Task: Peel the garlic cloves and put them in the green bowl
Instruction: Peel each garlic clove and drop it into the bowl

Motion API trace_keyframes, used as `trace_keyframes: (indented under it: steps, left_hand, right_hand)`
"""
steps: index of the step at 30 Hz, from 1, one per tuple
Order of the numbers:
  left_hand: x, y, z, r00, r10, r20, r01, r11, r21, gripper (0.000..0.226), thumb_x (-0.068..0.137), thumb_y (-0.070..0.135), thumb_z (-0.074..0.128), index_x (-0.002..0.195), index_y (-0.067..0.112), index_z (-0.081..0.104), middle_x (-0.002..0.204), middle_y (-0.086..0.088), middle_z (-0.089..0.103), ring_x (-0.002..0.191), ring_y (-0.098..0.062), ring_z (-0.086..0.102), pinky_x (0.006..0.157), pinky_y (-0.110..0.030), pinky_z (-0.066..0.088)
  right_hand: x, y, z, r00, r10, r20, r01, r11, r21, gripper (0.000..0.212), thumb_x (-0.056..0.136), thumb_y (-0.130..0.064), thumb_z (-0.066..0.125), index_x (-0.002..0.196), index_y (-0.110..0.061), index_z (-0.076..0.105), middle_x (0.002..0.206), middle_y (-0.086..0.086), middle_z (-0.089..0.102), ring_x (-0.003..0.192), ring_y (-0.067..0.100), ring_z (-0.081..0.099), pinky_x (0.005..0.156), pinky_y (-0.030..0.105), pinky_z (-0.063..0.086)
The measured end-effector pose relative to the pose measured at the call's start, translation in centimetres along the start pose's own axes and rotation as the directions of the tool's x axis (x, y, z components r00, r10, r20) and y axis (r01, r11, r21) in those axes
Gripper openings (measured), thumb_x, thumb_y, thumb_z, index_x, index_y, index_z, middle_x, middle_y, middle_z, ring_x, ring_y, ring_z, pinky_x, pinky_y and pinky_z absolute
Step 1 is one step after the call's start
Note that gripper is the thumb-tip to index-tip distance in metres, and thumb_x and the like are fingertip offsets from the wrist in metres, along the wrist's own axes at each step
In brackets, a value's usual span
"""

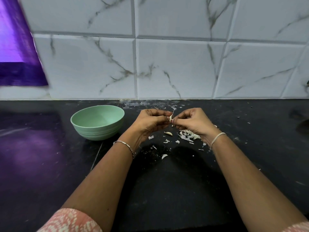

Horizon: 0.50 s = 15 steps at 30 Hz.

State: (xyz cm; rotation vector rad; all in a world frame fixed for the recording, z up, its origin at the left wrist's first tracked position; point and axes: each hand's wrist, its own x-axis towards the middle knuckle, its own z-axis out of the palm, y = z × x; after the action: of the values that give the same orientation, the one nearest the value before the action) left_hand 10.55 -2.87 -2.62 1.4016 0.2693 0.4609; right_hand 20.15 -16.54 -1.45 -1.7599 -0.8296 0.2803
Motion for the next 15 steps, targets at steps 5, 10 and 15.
trace_keyframes:
  steps: [5, 10, 15]
  left_hand:
    - [0.01, -0.02, 0.25, 0.999, 0.015, -0.032, -0.013, 0.999, 0.042, 0.018, 0.082, -0.009, 0.066, 0.087, 0.007, 0.072, 0.08, -0.008, 0.072, 0.074, -0.015, 0.069, 0.078, -0.028, 0.058]
    - [-0.04, -0.09, 0.48, 0.998, 0.044, -0.052, -0.038, 0.993, 0.109, 0.018, 0.08, -0.01, 0.069, 0.086, 0.007, 0.072, 0.077, -0.005, 0.072, 0.068, -0.011, 0.068, 0.071, -0.022, 0.059]
    - [-0.13, -0.25, 0.92, 0.991, 0.088, -0.101, -0.073, 0.986, 0.15, 0.018, 0.079, -0.01, 0.069, 0.083, 0.007, 0.072, 0.076, -0.007, 0.07, 0.066, -0.011, 0.065, 0.067, -0.02, 0.058]
  right_hand:
    - [-0.04, -0.07, 0.11, 1.0, 0.006, -0.019, -0.007, 1.0, -0.012, 0.011, 0.077, -0.005, 0.076, 0.068, -0.01, 0.073, 0.064, 0.009, 0.068, 0.056, 0.011, 0.06, 0.061, 0.023, 0.052]
    - [0.05, 0.18, 0.36, 0.998, -0.003, -0.057, 0.0, 0.998, -0.062, 0.013, 0.074, -0.005, 0.075, 0.064, -0.013, 0.073, 0.064, 0.01, 0.069, 0.059, 0.014, 0.061, 0.068, 0.033, 0.055]
    - [0.19, 0.36, 0.65, 0.997, -0.01, -0.07, 0.004, 0.997, -0.081, 0.013, 0.072, -0.008, 0.075, 0.062, -0.015, 0.072, 0.06, 0.007, 0.069, 0.058, 0.015, 0.061, 0.064, 0.033, 0.053]
